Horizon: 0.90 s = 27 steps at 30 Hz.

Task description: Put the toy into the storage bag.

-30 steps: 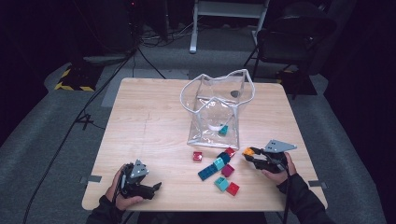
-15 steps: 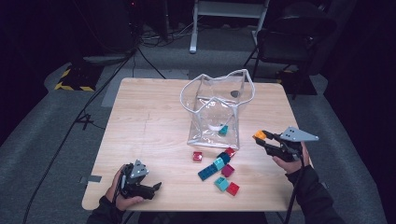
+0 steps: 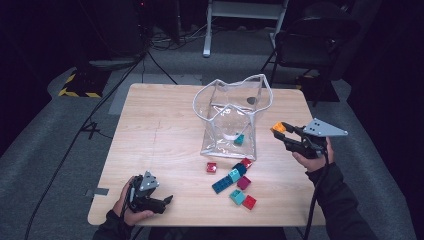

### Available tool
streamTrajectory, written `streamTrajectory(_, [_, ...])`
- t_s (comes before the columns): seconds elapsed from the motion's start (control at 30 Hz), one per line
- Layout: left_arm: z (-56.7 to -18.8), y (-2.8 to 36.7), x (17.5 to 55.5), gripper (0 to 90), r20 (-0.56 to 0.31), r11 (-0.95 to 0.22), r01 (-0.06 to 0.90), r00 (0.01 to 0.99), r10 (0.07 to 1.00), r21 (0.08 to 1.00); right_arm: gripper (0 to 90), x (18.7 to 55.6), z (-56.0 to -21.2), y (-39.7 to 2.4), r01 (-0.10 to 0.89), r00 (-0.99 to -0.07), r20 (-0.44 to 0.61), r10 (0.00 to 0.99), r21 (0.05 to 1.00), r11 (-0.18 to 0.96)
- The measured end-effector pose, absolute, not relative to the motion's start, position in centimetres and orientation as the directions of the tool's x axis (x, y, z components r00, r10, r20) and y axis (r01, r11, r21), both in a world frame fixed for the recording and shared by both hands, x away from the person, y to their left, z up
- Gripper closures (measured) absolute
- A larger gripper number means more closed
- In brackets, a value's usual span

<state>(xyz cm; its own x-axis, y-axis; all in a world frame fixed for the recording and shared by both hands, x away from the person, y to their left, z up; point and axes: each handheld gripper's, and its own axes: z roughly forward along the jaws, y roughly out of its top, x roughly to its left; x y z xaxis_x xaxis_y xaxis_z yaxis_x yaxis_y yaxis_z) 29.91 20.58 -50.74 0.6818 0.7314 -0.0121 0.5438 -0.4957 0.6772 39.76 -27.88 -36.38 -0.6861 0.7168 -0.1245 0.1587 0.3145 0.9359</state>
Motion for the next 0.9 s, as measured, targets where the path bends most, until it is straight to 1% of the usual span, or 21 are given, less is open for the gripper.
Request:
streamTrajectory(0.33, [-50.7,20.6,29.9,9.1,-0.012,-0.496,0.544,0.682,0.731,0.677,59.3,40.3,-33.3,-26.2,0.113,-0.685,-0.150,0.713,0.945,0.308])
streamTrajectory(0.7, [-50.7,20.6,29.9,9.1,-0.012,-0.496,0.544,0.682,0.732,0.677,59.3,41.3,-31.9,-24.1,0.085,-0.691,-0.162,0.704,0.950,0.302])
streamTrajectory(0.9, [-50.7,20.6,29.9,9.1,-0.011,-0.496,0.544,0.682,0.732,0.677,59.3,42.0,-31.3,-22.8,0.085,-0.695,-0.162,0.700,0.949,0.305])
